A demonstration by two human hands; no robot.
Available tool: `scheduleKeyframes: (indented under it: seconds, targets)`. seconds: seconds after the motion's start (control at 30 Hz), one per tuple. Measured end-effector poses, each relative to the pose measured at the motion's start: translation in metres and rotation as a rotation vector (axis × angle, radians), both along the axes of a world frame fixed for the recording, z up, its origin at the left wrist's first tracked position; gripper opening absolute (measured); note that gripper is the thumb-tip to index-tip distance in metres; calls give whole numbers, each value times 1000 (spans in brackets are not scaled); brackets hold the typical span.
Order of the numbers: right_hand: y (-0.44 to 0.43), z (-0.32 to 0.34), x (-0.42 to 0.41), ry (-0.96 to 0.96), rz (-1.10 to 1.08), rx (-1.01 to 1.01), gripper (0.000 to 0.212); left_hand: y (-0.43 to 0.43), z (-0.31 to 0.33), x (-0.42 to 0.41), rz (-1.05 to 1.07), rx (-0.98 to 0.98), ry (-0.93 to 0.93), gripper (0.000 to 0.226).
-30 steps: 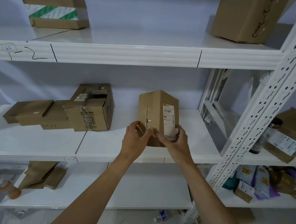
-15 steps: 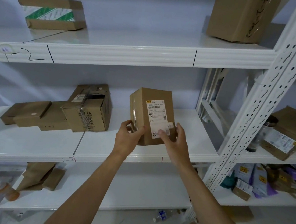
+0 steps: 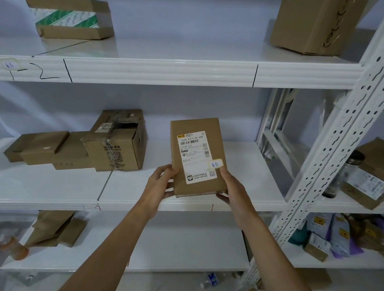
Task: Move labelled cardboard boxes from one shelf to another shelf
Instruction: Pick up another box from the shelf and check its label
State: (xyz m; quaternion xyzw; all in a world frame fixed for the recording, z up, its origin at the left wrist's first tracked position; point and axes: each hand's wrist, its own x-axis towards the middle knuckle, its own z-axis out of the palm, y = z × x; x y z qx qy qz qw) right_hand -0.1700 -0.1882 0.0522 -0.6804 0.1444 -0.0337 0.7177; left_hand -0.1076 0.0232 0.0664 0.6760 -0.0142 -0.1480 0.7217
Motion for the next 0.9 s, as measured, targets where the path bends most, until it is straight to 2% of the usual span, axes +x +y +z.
scheduleKeyframes:
  seconds: [0.3,0.4,0.47,0.57,0.6,0.73,0.9]
  targets:
    - [6,5,4,-50,-52,76,84,-3,0,-12,-73,9,-61,54]
    - [6,0,4,-45,-45,105,84,-3,-2,-14,-92,33,-65,63]
    - [6,-5,5,-36,-45,158,71,-4,-3,-16,-74,27,-84,77]
    - [7,-10,5,-21,-72,280,37,-10,-4,-19,-11,34,-99,96]
    - [7,-12,6,-17,-95,326,35,-13,-4,-20,10,55,-109,100]
    - [8,-22,5,-15,-172,508,51,-27,-4,-27,74,124,-188,112]
    - [6,-37,-2,-55,-134,701,60,-43,-9,-38,131,250,-289,112]
